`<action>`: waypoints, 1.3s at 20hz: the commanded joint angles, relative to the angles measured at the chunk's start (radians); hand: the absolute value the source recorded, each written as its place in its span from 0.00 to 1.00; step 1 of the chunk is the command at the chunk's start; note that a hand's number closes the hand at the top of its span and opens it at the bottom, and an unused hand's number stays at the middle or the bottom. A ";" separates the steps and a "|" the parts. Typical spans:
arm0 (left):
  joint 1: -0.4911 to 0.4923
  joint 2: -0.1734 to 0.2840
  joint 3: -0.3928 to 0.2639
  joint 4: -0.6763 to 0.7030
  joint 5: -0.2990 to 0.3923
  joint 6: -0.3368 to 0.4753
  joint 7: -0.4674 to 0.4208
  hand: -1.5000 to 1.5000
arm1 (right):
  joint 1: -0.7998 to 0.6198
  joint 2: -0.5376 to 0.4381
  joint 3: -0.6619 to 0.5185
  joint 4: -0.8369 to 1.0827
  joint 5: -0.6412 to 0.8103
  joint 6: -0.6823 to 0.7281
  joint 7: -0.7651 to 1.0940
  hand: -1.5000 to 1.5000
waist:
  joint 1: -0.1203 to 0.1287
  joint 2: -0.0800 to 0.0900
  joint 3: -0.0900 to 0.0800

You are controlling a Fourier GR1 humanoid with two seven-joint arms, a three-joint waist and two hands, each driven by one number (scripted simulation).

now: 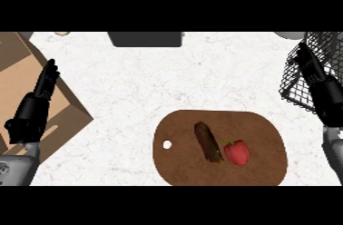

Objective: Pick the sweet potato from the cutting board and place it in the tiered basket

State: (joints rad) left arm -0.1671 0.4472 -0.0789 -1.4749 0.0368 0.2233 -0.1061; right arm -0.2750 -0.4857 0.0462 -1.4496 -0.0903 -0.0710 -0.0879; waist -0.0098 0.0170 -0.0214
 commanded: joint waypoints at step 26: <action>0.015 -0.021 -0.001 0.028 -0.030 0.000 0.177 0.50 | 0.475 0.154 0.480 -0.593 1.190 -0.058 0.897 0.00 | 0.001 -0.018 0.009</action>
State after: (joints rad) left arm -0.1569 0.4377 -0.0725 -1.4665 0.0048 0.2275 0.0571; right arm 0.2130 -0.3376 0.4523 -1.9841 0.9786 -0.3112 0.6357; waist -0.0271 -0.0094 -0.0068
